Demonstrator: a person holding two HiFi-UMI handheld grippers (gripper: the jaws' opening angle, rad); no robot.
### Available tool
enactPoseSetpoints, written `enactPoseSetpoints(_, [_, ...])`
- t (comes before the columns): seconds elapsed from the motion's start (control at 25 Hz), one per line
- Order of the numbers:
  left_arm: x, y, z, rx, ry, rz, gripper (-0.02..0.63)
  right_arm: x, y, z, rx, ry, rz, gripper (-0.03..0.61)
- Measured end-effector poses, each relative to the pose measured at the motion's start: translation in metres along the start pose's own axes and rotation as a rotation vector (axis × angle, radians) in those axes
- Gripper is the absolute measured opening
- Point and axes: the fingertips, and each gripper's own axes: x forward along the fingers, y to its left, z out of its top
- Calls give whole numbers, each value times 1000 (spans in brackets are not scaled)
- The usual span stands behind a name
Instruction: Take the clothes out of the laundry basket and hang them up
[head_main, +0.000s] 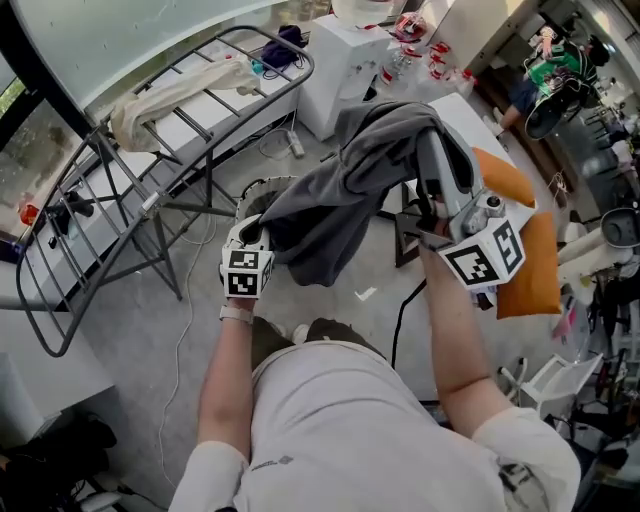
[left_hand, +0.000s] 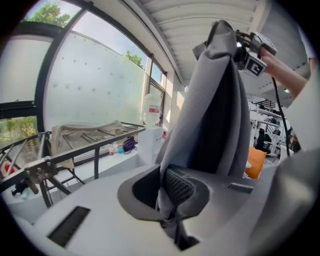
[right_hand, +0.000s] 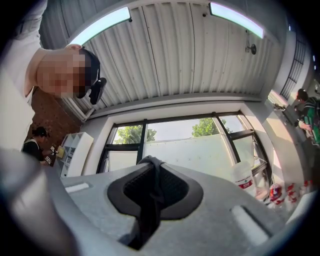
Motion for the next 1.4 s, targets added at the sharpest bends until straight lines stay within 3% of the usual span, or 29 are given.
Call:
enactPoseSetpoints(0.28, [-81, 69, 32, -52, -103, 274, 5, -38, -29, -18, -23, 66, -83, 32])
enactPoseSetpoints(0.56, [-206, 113, 57, 10, -199, 582, 5, -43, -11, -56, 24, 90, -41, 32])
enactPoseSetpoints(0.76, [-299, 145, 63, 44, -256, 786, 5, -12, 29, -88, 71, 122, 33, 32])
enactPoseSetpoints(1.0, [-403, 180, 60, 113, -298, 964, 5, 28, 98, -117, 84, 160, 119, 32])
enactPoseSetpoints(1.4, [-541, 259, 27, 191, -296, 1132, 5, 120, 230, -167, 67, 185, 202, 32])
